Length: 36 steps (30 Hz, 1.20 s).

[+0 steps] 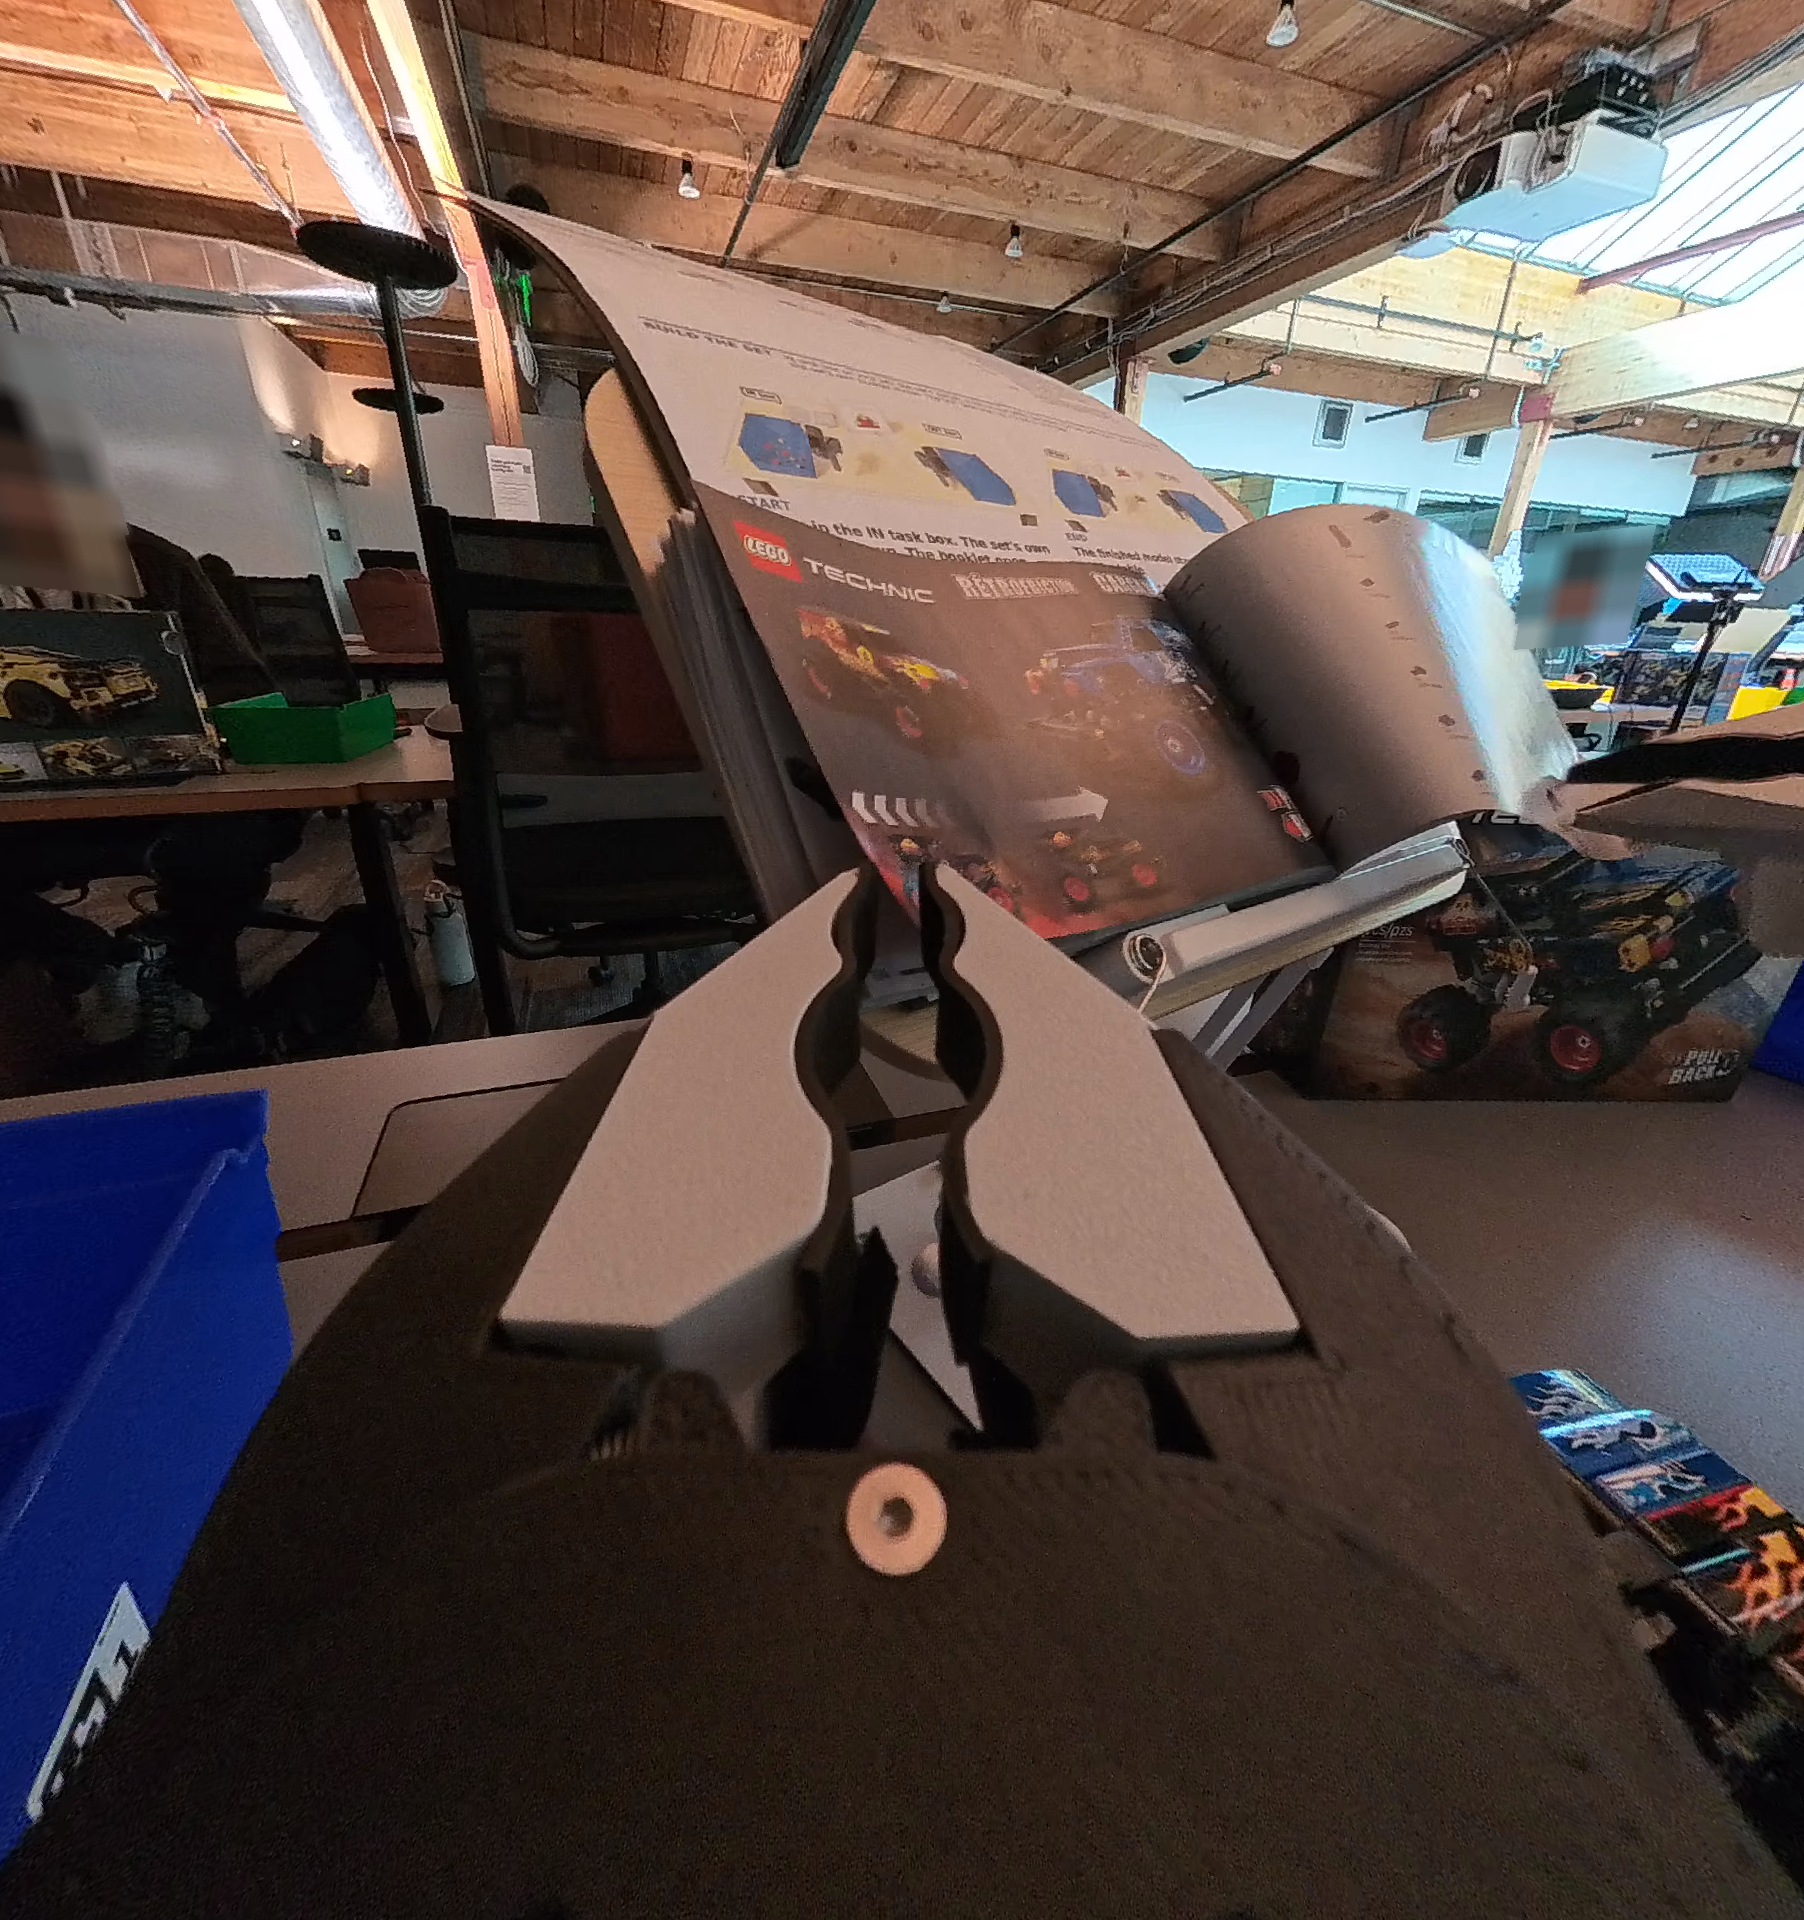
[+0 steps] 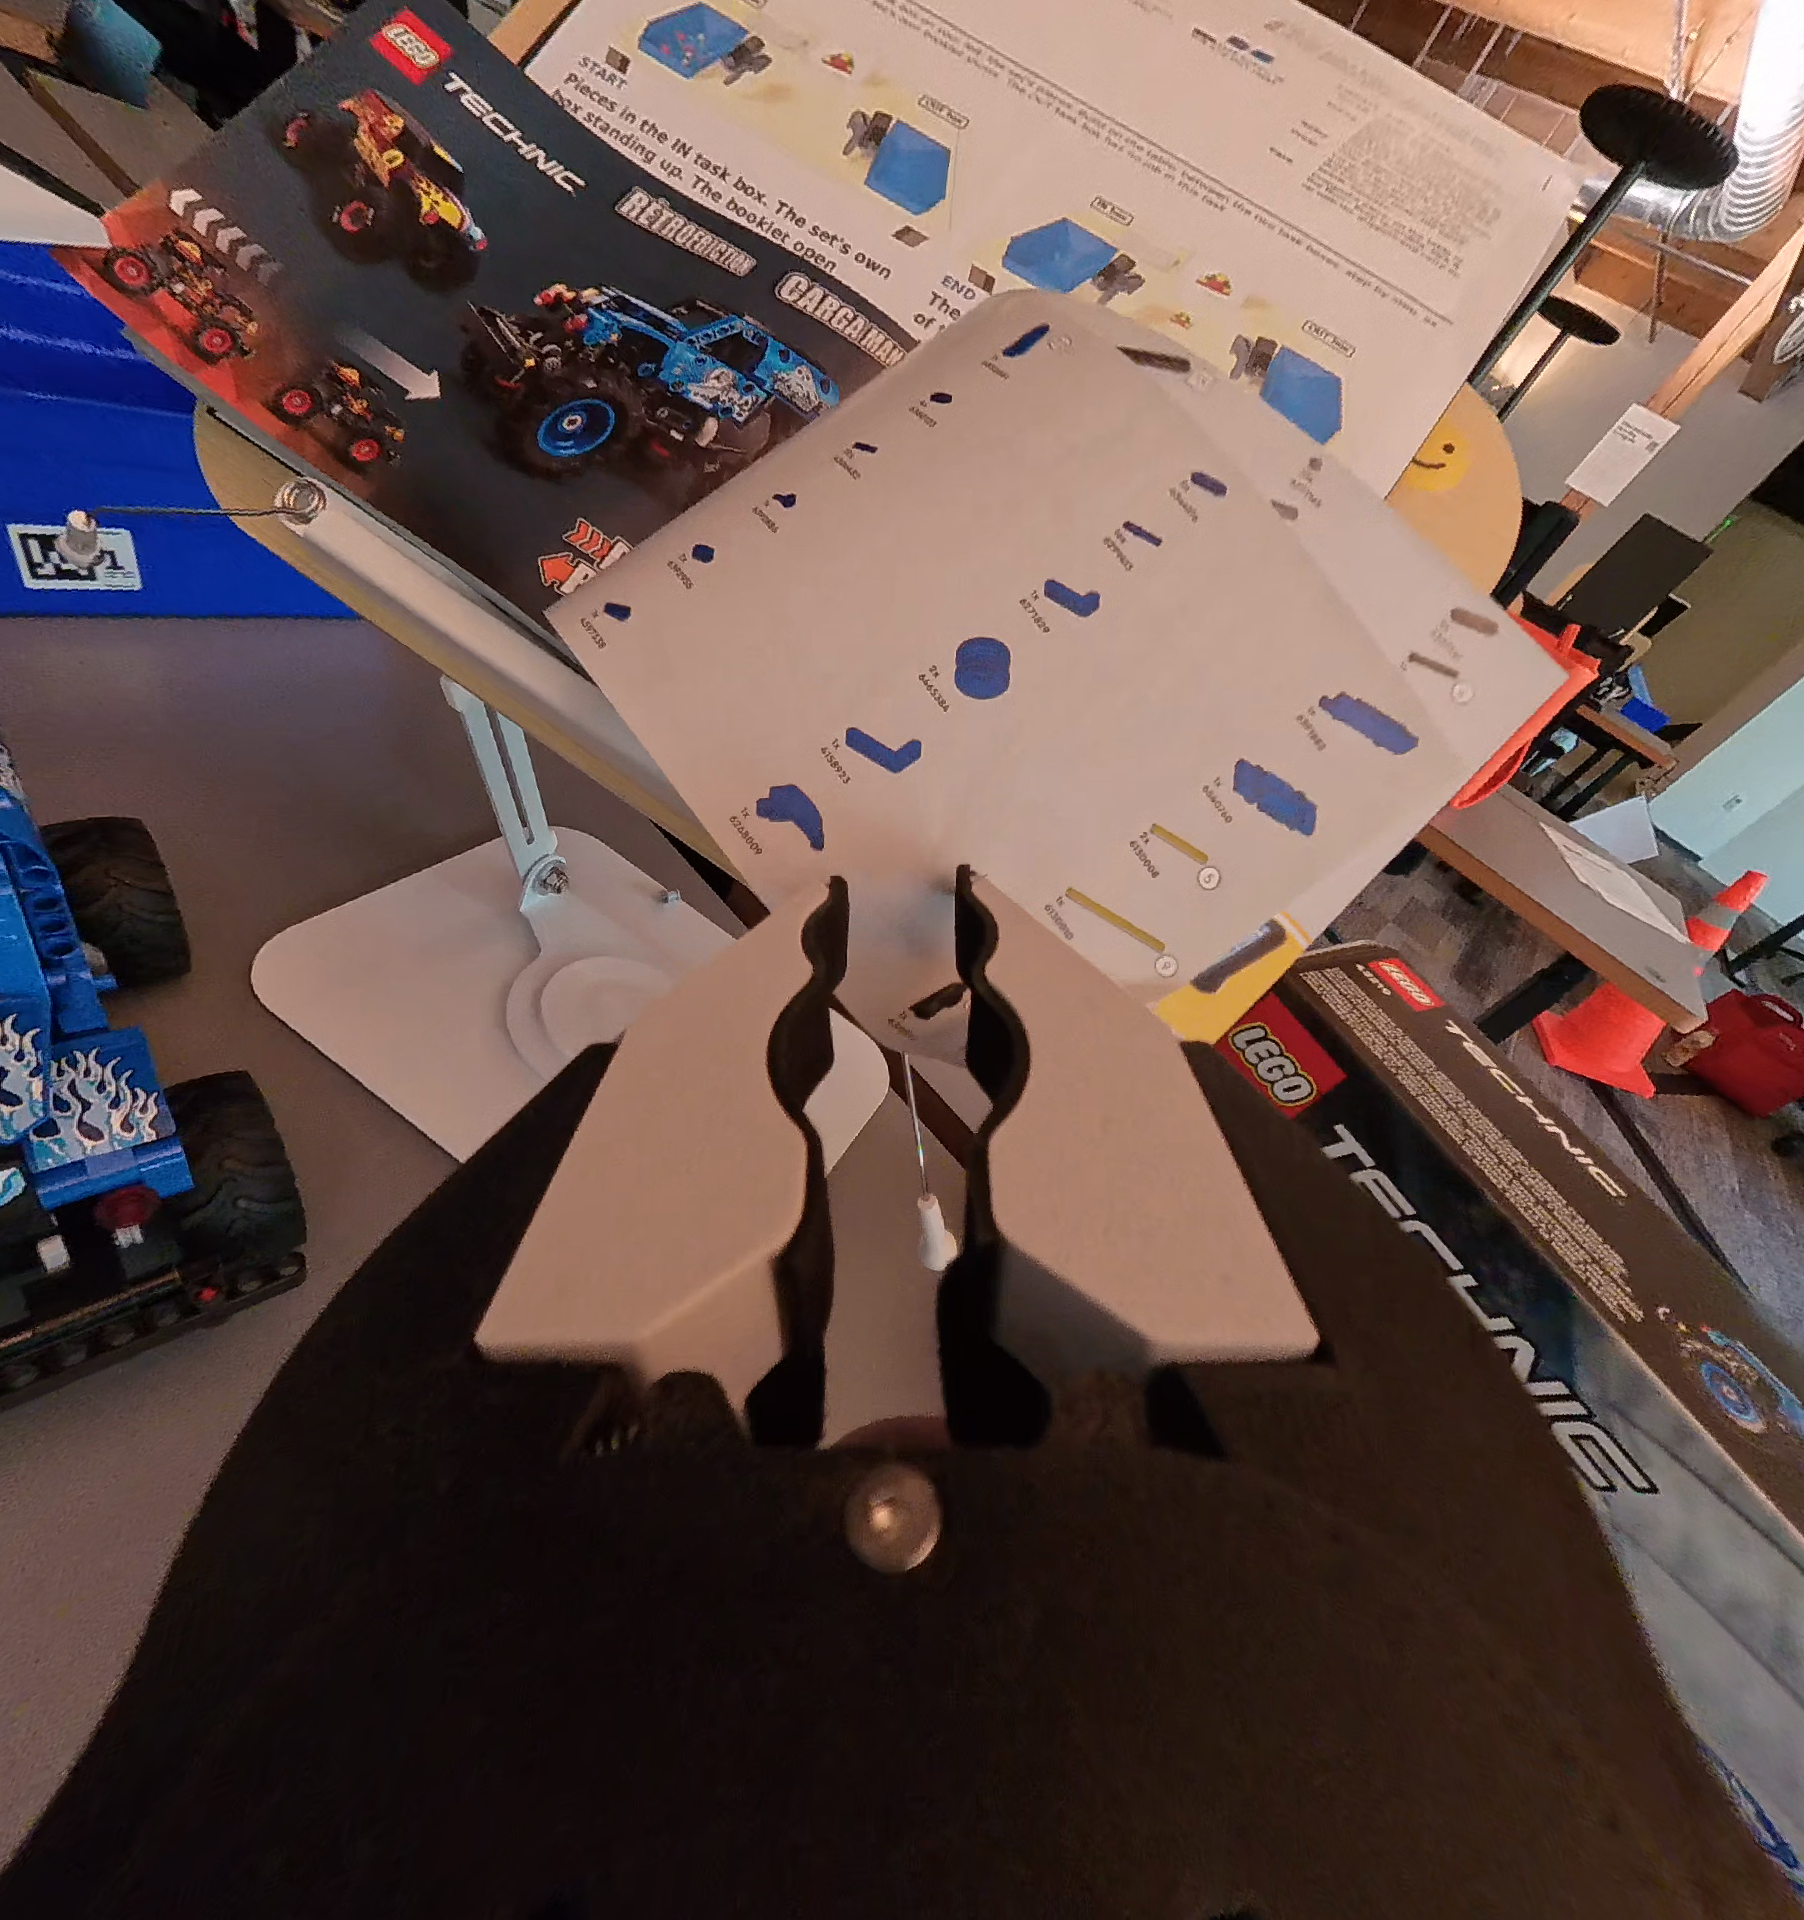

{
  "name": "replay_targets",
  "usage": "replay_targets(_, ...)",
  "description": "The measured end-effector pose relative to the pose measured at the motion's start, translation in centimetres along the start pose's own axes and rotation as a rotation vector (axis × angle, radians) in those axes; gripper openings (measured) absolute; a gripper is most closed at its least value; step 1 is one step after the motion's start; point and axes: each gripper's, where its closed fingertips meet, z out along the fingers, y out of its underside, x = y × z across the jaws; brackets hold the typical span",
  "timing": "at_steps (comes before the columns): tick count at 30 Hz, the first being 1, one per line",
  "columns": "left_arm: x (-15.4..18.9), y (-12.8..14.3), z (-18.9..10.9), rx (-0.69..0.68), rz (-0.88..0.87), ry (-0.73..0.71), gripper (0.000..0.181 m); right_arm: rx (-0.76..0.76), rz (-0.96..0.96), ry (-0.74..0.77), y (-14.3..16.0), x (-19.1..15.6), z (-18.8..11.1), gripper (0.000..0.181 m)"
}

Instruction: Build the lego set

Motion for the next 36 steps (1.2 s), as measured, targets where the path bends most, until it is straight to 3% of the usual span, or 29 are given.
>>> replay_targets(36, -0.2, 0.1, -0.1, -0.001, -0.002, -0.004, 0.006, -0.058, 0.055, -0.001, 2.2, 1.2, 0.4, 0.017)
